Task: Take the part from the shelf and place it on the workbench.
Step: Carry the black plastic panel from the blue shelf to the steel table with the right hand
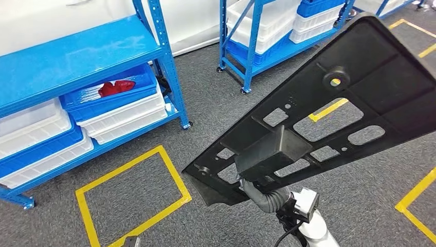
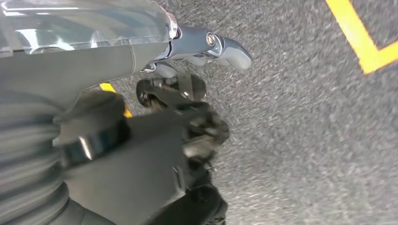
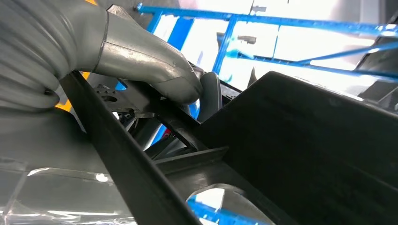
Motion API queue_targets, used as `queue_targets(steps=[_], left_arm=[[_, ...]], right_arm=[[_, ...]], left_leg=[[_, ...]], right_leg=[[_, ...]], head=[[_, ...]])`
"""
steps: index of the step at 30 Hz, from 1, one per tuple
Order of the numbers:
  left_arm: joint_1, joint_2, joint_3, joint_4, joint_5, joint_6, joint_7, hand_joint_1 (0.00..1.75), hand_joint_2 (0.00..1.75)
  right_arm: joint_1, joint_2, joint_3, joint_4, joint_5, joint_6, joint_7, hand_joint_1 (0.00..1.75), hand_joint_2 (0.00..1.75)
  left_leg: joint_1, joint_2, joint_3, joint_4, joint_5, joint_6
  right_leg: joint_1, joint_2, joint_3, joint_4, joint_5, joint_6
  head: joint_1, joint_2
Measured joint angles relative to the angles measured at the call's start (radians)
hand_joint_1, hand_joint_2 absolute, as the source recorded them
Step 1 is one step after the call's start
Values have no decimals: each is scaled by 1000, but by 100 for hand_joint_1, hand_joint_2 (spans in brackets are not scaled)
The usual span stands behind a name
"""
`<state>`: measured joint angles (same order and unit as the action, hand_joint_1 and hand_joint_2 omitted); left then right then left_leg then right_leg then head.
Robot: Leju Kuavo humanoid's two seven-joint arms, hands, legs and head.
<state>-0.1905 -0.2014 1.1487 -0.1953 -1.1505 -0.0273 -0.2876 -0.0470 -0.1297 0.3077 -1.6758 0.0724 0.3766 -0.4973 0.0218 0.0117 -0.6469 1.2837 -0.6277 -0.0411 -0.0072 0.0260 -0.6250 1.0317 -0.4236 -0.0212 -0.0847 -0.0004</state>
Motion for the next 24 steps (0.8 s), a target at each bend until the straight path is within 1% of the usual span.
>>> queue_targets(steps=[1, 2, 3, 4, 5, 6, 7, 8, 9, 10, 11, 12, 13, 14, 15, 16, 17, 18, 19, 20, 21, 22, 23, 24], left_arm=[[2, 0, 0, 0, 0, 0, 0, 0, 175], [3, 0, 0, 0, 0, 0, 0, 0, 175], [3, 0, 0, 0, 0, 0, 0, 0, 175], [2, 0, -1, 0, 0, 0, 0, 0, 175], [1, 1, -1, 0, 0, -1, 0, 0, 175], [1, 1, -2, 0, 0, -1, -1, 0, 175], [-1, 1, -3, 0, 0, -1, -1, 0, 175], [-2, 1, -4, 0, 0, -2, -1, 0, 175], [-3, 0, -6, 0, 0, -2, 0, 0, 175], [-5, -1, -7, 0, 0, -2, 0, 0, 175], [-6, -2, -9, 0, 0, -2, 0, 0, 175], [-7, -3, -11, 0, 1, -2, 0, 0, 175], [-6, -3, -12, 0, 1, -2, 0, 0, 175], [-4, -3, -13, 0, 1, -2, 0, 0, 175], [-1, -3, -14, 0, 1, -2, 0, 0, 175], [1, -3, -14, 0, 1, -2, 0, 0, 175], [1, -3, -14, 0, 1, -3, 0, 0, 175], [2, -3, -15, 0, 1, -3, 0, 0, 175], [1, -3, -16, 0, 1, -3, 0, 0, 175], [1, -2, -16, 0, 1, -4, 0, 0, 175], [1, -2, -17, 0, 0, -4, 0, 0, 175], [1, -2, -18, 0, 0, -4, 0, 0, 175], [1, -1, -19, 0, 0, -4, 0, 0, 175], [1, -2, -20, 0, -1, -5, 0, 0, 175]], right_arm=[[2, 0, -2, 0, 1, -2, 2, 175, 175], [3, 0, -4, -1, 3, -5, 4, 175, 175], [5, 0, -6, -3, 4, -9, 6, 175, 175], [6, 0, -10, -7, 5, -13, 8, 175, 175], [7, 0, -14, -11, 5, -17, 10, 175, 175], [8, 0, -18, -14, 6, -20, 11, 175, 175], [11, 0, -24, -17, 8, -23, 14, 175, 175], [16, 0, -31, -20, 12, -26, 16, 175, 175], [21, -1, -39, -23, 17, -28, 19, 175, 175], [27, -1, -48, -27, 23, -29, 22, 175, 175], [31, -2, -58, -29, 30, -30, 24, 175, 175], [32, -3, -66, -31, 34, -31, 26, 175, 175], [32, -4, -74, -32, 37, -32, 27, 175, 175], [33, -4, -81, -32, 40, -33, 29, 175, 175], [35, -4, -87, -32, 41, -33, 30, 175, 175], [38, -5, -94, -32, 42, -33, 30, 175, 175], [41, -7, -100, -33, 43, -33, 31, 175, 175], [43, -8, -106, -33, 45, -33, 31, 175, 175], [45, -9, -112, -34, 49, -33, 31, 175, 175], [46, -10, -117, -37, 53, -34, 31, 175, 175], [48, -11, -121, -40, 60, -36, 31, 175, 175], [51, -12, -124, -45, 67, -37, 31, 175, 175], [53, -13, -128, -50, 74, -39, 31, 175, 175], [57, -15, -132, -55, 80, -40, 32, 175, 175]], left_leg=[[-3, -3, -15, 22, 5, 5], [-6, -4, -14, 9, 27, 12], [-10, -11, 7, -46, 66, 22], [-14, -29, 35, -116, 103, 33], [-17, -51, 61, -181, 132, 43], [-19, -69, 81, -230, 149, 49], [-21, -81, 90, -252, 152, 52], [-23, -79, 93, -259, 152, 52], [-24, -72, 96, -265, 155, 51], [-23, -61, 100, -274, 161, 53], [-21, -50, 105, -284, 167, 56], [-19, -37, 109, -294, 173, 59], [-18, -23, 111, -300, 176, 62], [-19, -10, 112, -303, 176, 64], [-19, 5, 112, -303, 176, 64], [-19, 18, 112, -303, 175, 62], [-18, 32, 112, -302, 173, 60], [-16, 44, 113, -301, 171, 57], [-14, 55, 114, -298, 167, 52], [-15, 64, 116, -294, 163, 45], [-16, 73, 118, -291, 157, 38], [-18, 81, 120, -289, 153, 31], [-19, 89, 123, -288, 150, 24], [-18, 99, 126, -290, 148, 18]], right_leg=[[5, 15, 0, 0, 0, -2], [10, 29, 2, 0, 1, -3], [14, 44, 4, 1, 1, -3], [16, 57, 5, 1, 1, -3], [18, 69, 6, 2, 2, -2], [17, 79, 5, 3, 3, 0], [13, 88, 2, 3, 5, 5], [10, 97, -2, 2, 8, 11], [8, 107, -4, -1, 12, 19], [7, 105, -6, -1, 12, 25], [8, 87, -12, 10, 5, 30], [9, 61, -26, 39, -14, 36], [7, 28, -50, 88, -43, 42], [4, 3, -81, 151, -76, 50], [-2, -8, -111, 212, -101, 57], [-9, -14, -129, 251, -111, 63], [-15, -18, -129, 253, -103, 69], [-21, -25, -108, 218, -79, 74], [-24, -43, -69, 150, -48, 79], [-24, -69, -30, 82, -26, 79], [-22, -90, 0, 29, -11, 75], [-19, -103, 16, -1, -5, 67], [-15, -103, 16, -6, -8, 58], [-12, -90, 14, -7, -6, 49]], head=[[0, 0], [0, 0], [0, 0], [0, 0], [0, 0], [0, 0], [0, 0], [0, 0], [0, 0], [0, 0], [0, 0], [0, 0], [0, 0], [0, 0], [0, 0], [0, 0], [0, 0], [0, 0], [0, 0], [0, 0], [0, 0], [0, 0], [0, 0], [0, 0]])
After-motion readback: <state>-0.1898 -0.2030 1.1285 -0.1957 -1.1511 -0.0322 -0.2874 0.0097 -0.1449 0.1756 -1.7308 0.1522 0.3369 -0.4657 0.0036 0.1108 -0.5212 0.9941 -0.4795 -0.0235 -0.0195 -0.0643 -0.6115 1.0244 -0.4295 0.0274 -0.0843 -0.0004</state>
